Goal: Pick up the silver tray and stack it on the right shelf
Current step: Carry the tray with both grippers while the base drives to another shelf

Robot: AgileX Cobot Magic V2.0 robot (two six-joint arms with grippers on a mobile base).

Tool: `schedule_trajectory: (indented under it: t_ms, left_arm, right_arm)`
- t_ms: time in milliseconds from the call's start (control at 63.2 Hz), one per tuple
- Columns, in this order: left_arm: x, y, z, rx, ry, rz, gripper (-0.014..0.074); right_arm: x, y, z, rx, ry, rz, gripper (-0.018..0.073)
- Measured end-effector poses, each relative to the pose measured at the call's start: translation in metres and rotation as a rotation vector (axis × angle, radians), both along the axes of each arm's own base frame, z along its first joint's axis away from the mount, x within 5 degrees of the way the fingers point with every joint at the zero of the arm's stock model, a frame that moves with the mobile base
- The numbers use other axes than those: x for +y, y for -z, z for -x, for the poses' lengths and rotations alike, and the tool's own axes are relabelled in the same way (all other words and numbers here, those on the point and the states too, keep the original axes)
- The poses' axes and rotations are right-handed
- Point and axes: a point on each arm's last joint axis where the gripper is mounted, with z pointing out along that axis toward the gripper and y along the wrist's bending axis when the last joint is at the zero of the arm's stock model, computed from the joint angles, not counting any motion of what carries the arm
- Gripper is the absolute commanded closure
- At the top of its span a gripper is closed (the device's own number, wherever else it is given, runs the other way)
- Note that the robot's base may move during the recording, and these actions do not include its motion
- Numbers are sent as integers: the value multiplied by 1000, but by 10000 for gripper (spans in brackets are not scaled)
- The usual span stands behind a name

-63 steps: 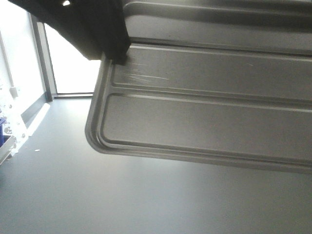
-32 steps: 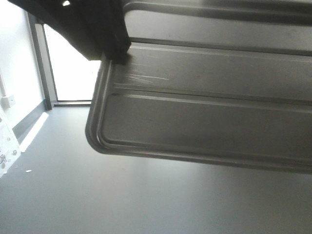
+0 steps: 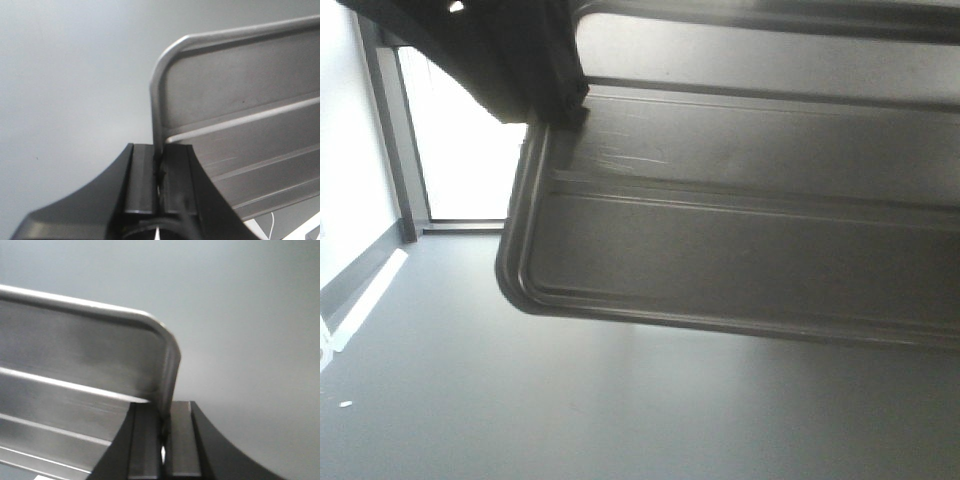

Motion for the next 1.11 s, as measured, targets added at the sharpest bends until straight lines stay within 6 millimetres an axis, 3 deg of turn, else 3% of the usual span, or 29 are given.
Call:
schedule_trajectory:
  t_ms: [1107]
  left_arm:
    - [0,0,0,-3,1,-1,689]
  right_arm:
    - [0,0,0,-1,0,2,503]
